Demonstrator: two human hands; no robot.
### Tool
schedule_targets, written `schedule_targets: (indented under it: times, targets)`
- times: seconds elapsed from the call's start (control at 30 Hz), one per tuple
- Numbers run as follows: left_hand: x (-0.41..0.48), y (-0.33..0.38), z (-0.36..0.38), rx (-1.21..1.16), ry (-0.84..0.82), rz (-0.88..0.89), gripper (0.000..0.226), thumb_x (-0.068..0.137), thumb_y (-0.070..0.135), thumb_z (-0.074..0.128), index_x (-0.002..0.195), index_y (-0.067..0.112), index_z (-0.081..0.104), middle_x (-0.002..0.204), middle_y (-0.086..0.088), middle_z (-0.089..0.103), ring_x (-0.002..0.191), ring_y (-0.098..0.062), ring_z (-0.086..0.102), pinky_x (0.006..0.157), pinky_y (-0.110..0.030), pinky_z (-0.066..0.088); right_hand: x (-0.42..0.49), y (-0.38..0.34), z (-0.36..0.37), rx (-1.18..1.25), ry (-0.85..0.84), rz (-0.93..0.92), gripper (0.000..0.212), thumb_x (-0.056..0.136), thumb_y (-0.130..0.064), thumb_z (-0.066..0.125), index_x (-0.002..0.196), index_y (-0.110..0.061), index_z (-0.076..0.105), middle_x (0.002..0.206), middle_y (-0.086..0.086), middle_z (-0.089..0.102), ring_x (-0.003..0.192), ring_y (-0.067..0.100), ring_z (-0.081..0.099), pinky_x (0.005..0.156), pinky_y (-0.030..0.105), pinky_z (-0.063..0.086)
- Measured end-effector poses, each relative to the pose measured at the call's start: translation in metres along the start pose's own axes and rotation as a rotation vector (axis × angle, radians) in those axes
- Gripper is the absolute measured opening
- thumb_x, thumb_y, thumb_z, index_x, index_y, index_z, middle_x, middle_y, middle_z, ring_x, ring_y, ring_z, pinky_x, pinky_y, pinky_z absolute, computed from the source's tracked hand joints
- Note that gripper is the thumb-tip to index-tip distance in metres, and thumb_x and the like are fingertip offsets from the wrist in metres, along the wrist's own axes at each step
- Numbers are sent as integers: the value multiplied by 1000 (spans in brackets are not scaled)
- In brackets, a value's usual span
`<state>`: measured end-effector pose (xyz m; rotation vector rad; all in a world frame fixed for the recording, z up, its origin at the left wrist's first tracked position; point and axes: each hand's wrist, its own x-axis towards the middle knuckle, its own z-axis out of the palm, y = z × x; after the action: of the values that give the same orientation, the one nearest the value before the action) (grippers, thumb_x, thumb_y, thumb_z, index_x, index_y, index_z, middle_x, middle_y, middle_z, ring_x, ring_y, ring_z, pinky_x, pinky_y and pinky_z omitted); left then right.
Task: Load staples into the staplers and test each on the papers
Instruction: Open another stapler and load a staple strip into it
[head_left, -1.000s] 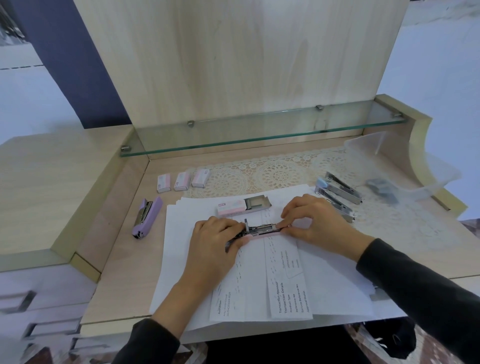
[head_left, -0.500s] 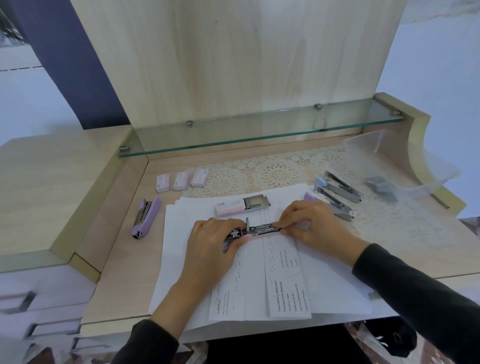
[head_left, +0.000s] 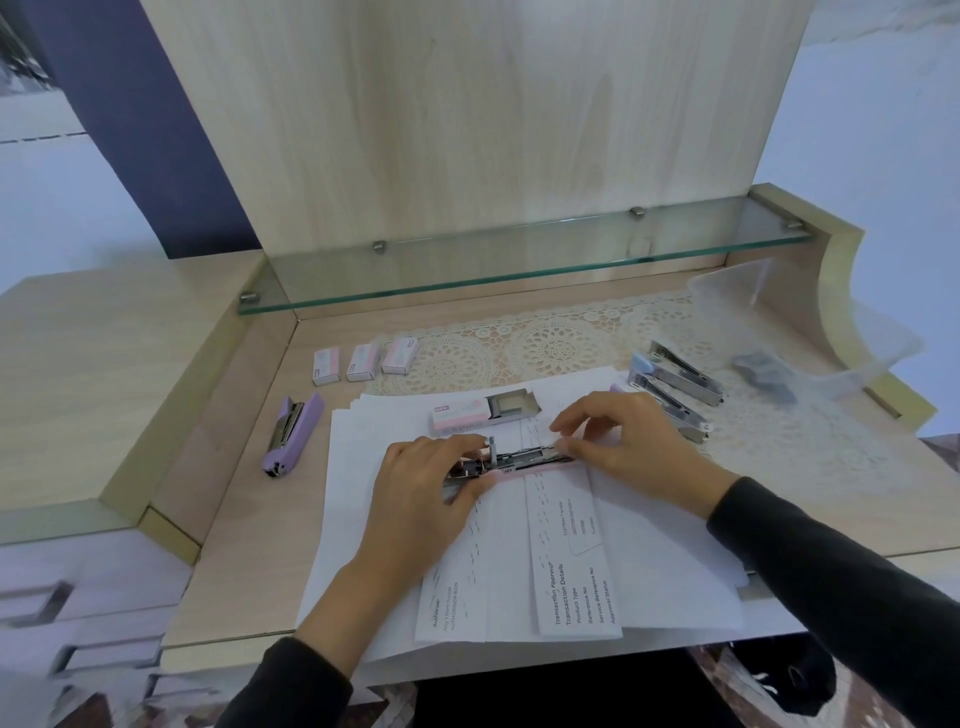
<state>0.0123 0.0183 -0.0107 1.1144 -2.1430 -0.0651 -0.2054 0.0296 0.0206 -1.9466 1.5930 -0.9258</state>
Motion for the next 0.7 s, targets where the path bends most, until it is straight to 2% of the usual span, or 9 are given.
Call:
schedule_targets:
  times: [0.07, 0.13, 0.2, 0.27, 0.3, 0.37, 0.47, 0.57, 0.7]
  targets:
    - [2, 0, -2, -75, -16, -31, 45, 78, 56, 50, 96, 18, 68, 86, 14, 65, 86, -4, 52, 77, -16, 34, 9, 0, -2, -21, 12, 41, 8, 81, -14, 64, 87, -15, 69, 83, -5, 65, 65, 9, 57, 74, 11, 44]
    - [6, 0, -6, -181, -29, -87, 42, 77, 56, 50, 94, 22, 69, 86, 26, 59, 86, 2, 53, 76, -14, 38, 21, 3, -1, -93, 45, 104, 14, 84, -13, 60, 93, -12, 70, 85, -2, 66, 63, 1, 52, 61, 4, 39]
    - [13, -4, -10, -250, -31, -134, 35, 81, 51, 49, 90, 25, 69, 87, 32, 57, 86, 9, 54, 78, -9, 40, 33, 4, 0, -123, 58, 172, 18, 86, -12, 57, 99, -11, 69, 92, 5, 69, 72, 7, 56, 68, 9, 39]
    - [22, -11, -12, -242, -16, -173, 22, 86, 39, 58, 92, 21, 70, 89, 26, 59, 87, 11, 53, 79, -3, 37, 43, 1, 3, -108, 55, 208, 20, 85, -12, 58, 101, -9, 69, 99, 10, 70, 82, 13, 59, 77, 16, 41]
    - [26, -16, -13, -214, -15, -193, 16, 86, 30, 61, 96, 20, 69, 92, 22, 60, 87, 9, 53, 79, -2, 35, 48, -1, 5, -99, 51, 207, 19, 84, -12, 59, 100, -8, 69, 101, 10, 70, 81, 12, 58, 78, 17, 41]
    - [33, -24, -14, -155, -75, -236, 24, 84, 18, 65, 107, 20, 65, 103, 11, 59, 91, -2, 51, 84, -6, 34, 55, -5, 10, -76, 41, 193, 17, 83, -14, 62, 96, -7, 71, 101, 9, 71, 72, 8, 55, 74, 18, 43]
    - [40, -31, -14, -100, -224, -322, 39, 81, 17, 68, 119, 16, 60, 114, -2, 58, 104, -17, 49, 91, -21, 35, 60, -11, 19, -46, 17, 186, 13, 81, -15, 64, 87, -9, 73, 92, 8, 72, 58, -1, 48, 64, 15, 41]
    - [45, -33, -11, -80, -240, -327, 40, 79, 19, 71, 117, 14, 62, 111, -5, 61, 103, -20, 50, 87, -22, 35, 64, -16, 25, -19, 13, 182, 13, 78, -16, 68, 87, -8, 73, 76, 2, 68, 55, -1, 44, 55, 11, 36]
    - [48, -35, -9, -86, -232, -319, 39, 76, 21, 73, 113, 16, 64, 107, -3, 62, 97, -17, 50, 82, -23, 39, 72, -21, 32, -48, 19, 190, 17, 75, -16, 72, 88, -5, 71, 74, 3, 60, 65, 10, 50, 70, 23, 47]
